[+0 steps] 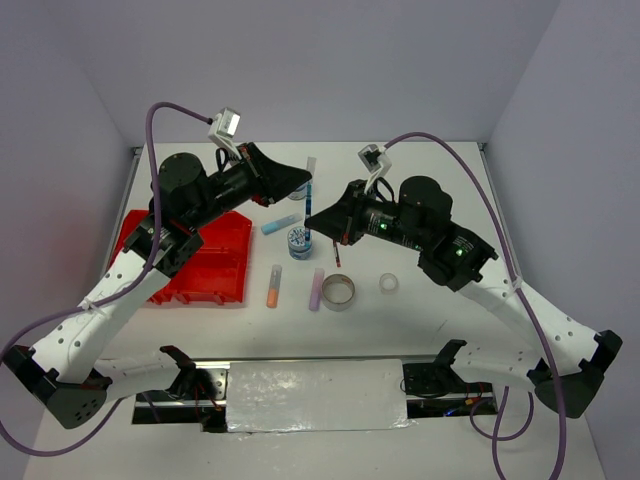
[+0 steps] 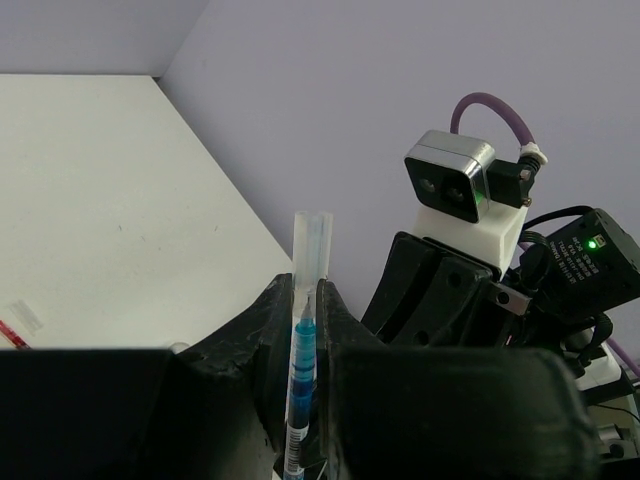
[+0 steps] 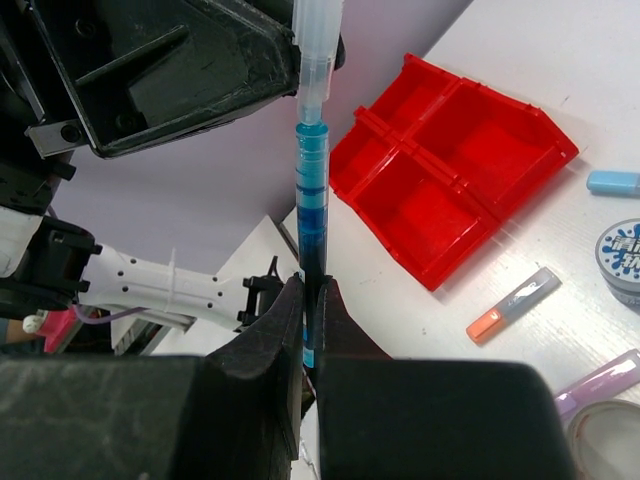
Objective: Sort the stationery into containers
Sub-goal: Close the pen cap on the pen.
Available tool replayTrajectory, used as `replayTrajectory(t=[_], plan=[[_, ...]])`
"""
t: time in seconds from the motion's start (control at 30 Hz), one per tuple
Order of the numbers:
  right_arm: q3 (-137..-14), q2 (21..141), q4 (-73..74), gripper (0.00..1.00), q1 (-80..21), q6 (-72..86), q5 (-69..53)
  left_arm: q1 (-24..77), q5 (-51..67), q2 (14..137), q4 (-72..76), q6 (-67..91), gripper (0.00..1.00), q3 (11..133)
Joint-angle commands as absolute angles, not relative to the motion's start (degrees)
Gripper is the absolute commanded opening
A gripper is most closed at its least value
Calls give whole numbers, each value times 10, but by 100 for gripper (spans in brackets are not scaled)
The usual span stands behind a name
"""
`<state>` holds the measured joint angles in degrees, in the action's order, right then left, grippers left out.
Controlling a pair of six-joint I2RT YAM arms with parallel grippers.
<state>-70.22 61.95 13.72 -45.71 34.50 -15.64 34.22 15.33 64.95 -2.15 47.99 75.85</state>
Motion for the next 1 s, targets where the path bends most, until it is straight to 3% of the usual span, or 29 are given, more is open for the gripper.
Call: replayTrajectory(t=[0.0,0.7,0.97], plan=[[-715,602,113,0,-461,351,-151,342,161,638,2,470,0,763],[-799,639,127,0,-460,362,-69,342,180,617,32,506,0,702],[-795,635,90,0,-457,204,-101,342,221,631,2,447,0,727]])
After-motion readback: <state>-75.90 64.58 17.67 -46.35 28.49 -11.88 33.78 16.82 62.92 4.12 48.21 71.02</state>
